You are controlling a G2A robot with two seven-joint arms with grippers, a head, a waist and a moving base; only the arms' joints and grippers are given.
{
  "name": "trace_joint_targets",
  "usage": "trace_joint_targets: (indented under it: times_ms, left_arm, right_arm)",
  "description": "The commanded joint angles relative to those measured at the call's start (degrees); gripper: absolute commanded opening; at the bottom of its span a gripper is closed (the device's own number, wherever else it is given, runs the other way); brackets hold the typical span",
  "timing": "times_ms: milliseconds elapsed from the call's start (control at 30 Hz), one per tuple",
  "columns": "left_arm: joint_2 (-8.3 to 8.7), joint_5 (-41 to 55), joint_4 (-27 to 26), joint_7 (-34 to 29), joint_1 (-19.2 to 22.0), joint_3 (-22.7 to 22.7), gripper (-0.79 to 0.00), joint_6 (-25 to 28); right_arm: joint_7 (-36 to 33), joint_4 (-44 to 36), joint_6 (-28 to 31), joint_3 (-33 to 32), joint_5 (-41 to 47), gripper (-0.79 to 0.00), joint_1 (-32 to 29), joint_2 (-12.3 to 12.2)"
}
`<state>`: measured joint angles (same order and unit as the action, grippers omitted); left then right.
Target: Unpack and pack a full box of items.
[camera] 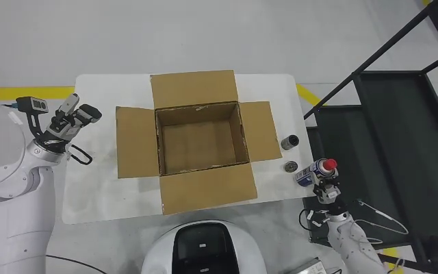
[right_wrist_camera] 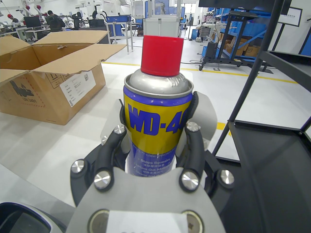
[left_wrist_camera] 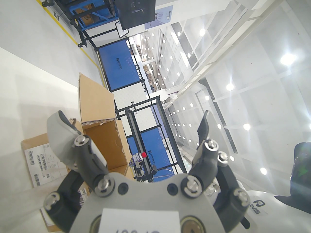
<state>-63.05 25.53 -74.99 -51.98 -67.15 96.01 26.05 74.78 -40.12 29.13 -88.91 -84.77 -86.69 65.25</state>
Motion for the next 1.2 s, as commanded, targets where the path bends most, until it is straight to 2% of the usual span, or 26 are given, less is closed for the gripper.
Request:
trace_joint_targets:
  times_ms: [0, 267, 667, 700, 767, 800, 833, 867, 900, 1167]
  left_arm:
    - [0.00, 0.00, 0.00, 0.00, 0.00, 0.00, 0.000, 0.00]
    - [0.00, 0.00, 0.00, 0.00, 0.00, 0.00, 0.000, 0.00]
    - [0.00, 0.00, 0.00, 0.00, 0.00, 0.00, 0.000, 0.00]
    - [0.00, 0.00, 0.00, 0.00, 0.00, 0.00, 0.000, 0.00]
    - [0.00, 0.00, 0.00, 0.00, 0.00, 0.00, 0.000, 0.00]
    - [0.00, 0.00, 0.00, 0.00, 0.00, 0.00, 0.000, 0.00]
    - [0.00, 0.00, 0.00, 0.00, 0.00, 0.00, 0.000, 0.00]
    - [0.00, 0.00, 0.00, 0.00, 0.00, 0.00, 0.000, 0.00]
    - [0.00, 0.00, 0.00, 0.00, 0.00, 0.00, 0.000, 0.00]
    - [0.00, 0.00, 0.00, 0.00, 0.00, 0.00, 0.000, 0.00]
  right_arm:
    - [0.60, 2.79, -0.22, 0.73, 0.17, -0.785, 1.86, 0.20]
    - [2.30, 7.89, -1.92, 2.79, 0.80, -0.785, 5.52, 0.48]
    - [3.71, 11.16, -3.33, 6.20, 1.00, -0.770, 7.09, 0.76]
    - [3.74, 11.36, -3.36, 6.41, 1.13, -0.742, 7.16, 0.76]
    - [3.86, 11.62, -3.48, 6.82, 1.28, -0.616, 7.27, 0.73]
    - [3.89, 11.66, -3.51, 7.02, 1.42, -0.493, 7.29, 0.71]
    - [3.92, 11.69, -3.54, 7.16, 1.49, -0.428, 7.27, 0.70]
    - [4.02, 11.71, -3.64, 7.40, 1.61, -0.172, 7.22, 0.65]
    - [4.06, 11.70, -3.68, 7.53, 1.66, 0.000, 7.18, 0.63]
    - [4.40, 11.34, -4.02, 8.84, 2.78, 0.000, 6.39, 0.30]
